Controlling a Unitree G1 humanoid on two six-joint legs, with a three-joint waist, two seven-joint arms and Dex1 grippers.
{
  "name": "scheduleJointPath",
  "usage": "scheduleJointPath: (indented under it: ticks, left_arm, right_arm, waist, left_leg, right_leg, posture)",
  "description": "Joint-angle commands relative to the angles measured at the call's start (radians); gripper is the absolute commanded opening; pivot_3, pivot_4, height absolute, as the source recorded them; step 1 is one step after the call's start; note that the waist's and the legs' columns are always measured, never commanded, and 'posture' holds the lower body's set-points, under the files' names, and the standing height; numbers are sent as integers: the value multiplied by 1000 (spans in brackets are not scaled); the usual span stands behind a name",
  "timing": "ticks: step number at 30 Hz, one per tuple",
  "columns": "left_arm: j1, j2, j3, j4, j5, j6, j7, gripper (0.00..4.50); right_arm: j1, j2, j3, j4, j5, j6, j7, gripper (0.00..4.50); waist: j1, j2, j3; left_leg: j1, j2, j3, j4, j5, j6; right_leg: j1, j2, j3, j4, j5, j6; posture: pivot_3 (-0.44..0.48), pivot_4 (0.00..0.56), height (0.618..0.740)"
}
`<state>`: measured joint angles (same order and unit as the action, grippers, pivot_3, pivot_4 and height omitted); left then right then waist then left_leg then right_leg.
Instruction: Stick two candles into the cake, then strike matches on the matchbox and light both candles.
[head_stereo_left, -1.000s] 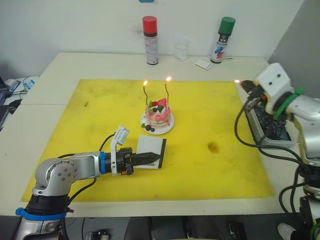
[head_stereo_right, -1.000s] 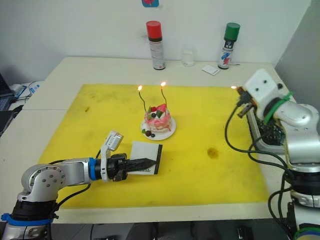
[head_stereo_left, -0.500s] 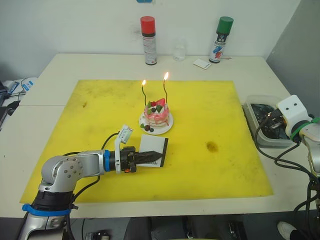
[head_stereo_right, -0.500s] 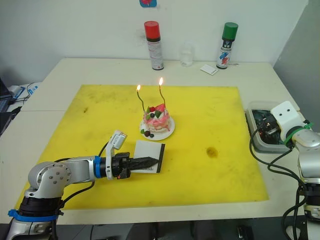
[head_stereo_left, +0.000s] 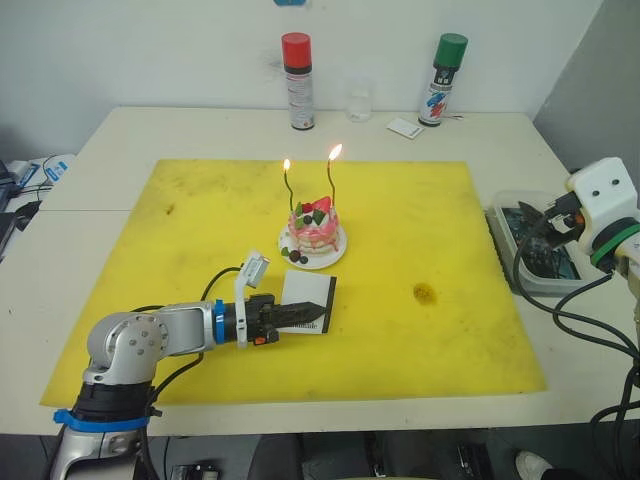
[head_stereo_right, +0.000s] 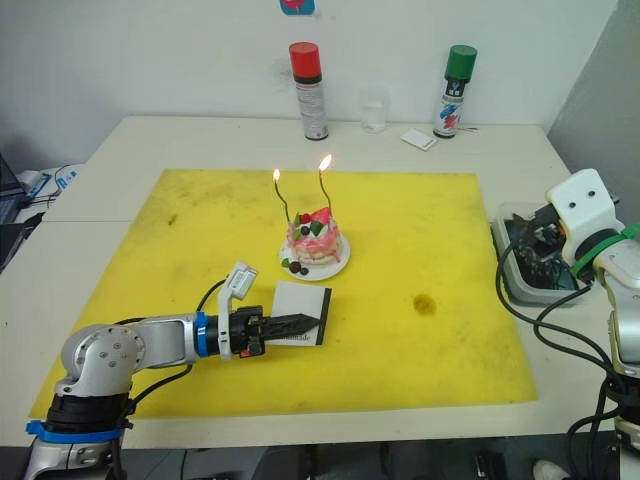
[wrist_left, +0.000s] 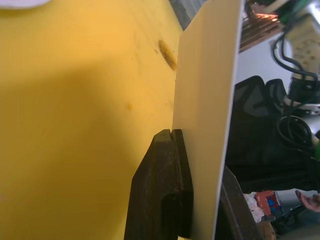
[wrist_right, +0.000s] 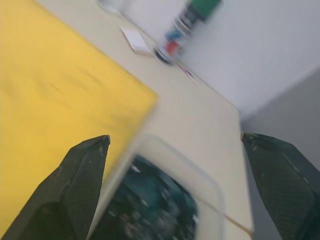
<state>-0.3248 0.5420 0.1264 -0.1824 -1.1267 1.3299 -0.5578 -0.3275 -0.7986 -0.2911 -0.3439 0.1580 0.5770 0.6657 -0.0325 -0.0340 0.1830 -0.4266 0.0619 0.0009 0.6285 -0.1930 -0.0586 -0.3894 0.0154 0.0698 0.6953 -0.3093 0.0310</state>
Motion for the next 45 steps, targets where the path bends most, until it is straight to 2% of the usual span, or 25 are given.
scheduleJointPath:
  ticks: [1,4,7,10,16,21,23,26,27,29,31,33,37,40,45]
  left_arm:
    - [-22,-51,40,5,-51,100,130,0]
    - [-38,-102,63,33,-42,160,227,0]
    - [-51,-130,86,42,-39,197,278,0]
    - [-50,-117,76,21,-14,213,282,760]
    - [-43,-57,69,-33,-18,226,223,2538]
    - [-19,60,72,-111,-4,170,129,4047]
    - [1,119,84,-144,-14,146,69,4471]
    - [68,282,54,-242,26,42,-113,4471]
    - [109,345,70,-269,72,-43,-194,4471]
    - [199,442,99,-278,214,-241,-295,4471]
    - [272,484,112,-237,374,-435,-308,4471]
    - [320,501,129,-207,466,-568,-336,4471]
    - [389,518,224,-120,590,-831,-447,4471]
    - [409,524,263,-78,615,-897,-500,4471]
    - [413,552,327,-63,593,-854,-545,4471]
  right_arm:
    - [49,-70,-14,-228,274,191,188,4481]
    - [75,-101,15,-352,516,394,250,4481]
    - [79,-115,61,-408,615,470,252,4481]
    - [83,-143,129,-430,609,458,251,4500]
    - [57,-152,168,-411,609,435,230,4500]
    - [42,-157,172,-406,610,417,224,4500]
    - [36,-160,168,-403,608,407,224,4500]
    - [31,-175,160,-396,598,385,232,4500]
    - [26,-186,155,-390,582,360,241,4500]
    - [14,-197,146,-368,541,294,248,4500]
    - [10,-203,139,-338,504,230,260,4500]
    - [15,-216,130,-315,479,179,284,4500]
    - [41,-264,48,-215,406,-17,393,4500]
    - [47,-315,14,-151,379,-82,462,4500]
    - [32,-428,-45,-51,412,-89,604,4500]
  waist:
    - [1,0,0]
    - [2,0,0]
    - [2,0,0]
    - [1,0,0]
    - [-1,0,0]
    - [-3,0,0]
    - [-3,0,0]
    - [-5,0,0]
    - [-5,0,0]
    - [-4,0,0]
    - [0,1,0]
    - [2,1,0]
    - [7,1,1]
    - [7,1,1]
    - [5,3,2]
  left_leg:
    - [0,0,0,0,0,0]
    - [0,0,-1,0,0,0]
    - [0,0,-1,1,0,0]
    - [1,-1,-1,1,0,0]
    - [1,-1,0,2,0,0]
    - [1,0,-1,1,0,0]
    - [1,0,0,0,0,0]
    - [1,1,0,0,0,0]
    - [1,1,0,0,0,0]
    - [1,0,1,-1,0,0]
    - [1,0,2,-2,0,0]
    - [1,0,2,-3,0,0]
    - [-2,1,2,-4,-1,1]
    - [-4,1,2,-4,-2,3]
    - [-4,2,4,-4,-3,5]
  right_leg:
    - [0,0,0,0,0,0]
    - [1,0,-1,0,0,0]
    - [1,0,-1,0,0,1]
    - [1,0,0,0,1,2]
    - [1,0,1,0,1,3]
    - [0,1,0,0,0,2]
    - [0,1,1,0,0,2]
    - [0,1,1,-1,0,1]
    - [-1,0,1,-1,0,1]
    - [0,-1,1,-2,0,0]
    - [-1,-2,1,-5,0,0]
    - [0,-4,1,-7,-3,-6]
    - [0,-8,-1,-11,-3,-6]
    - [0,-7,-2,-14,-2,-3]
    - [-1,-8,-2,-14,0,-1]
  posture:
    - [0,150,740]
    - [0,150,740]
    - [0,150,740]
    - [0,150,740]
    - [0,150,740]
    - [0,150,740]
    - [0,150,740]
    - [0,150,740]
    - [0,150,740]
    - [0,150,740]
    - [0,150,740]
    - [0,150,740]
    - [0,150,740]
    - [0,150,740]
    - [0,150,740]
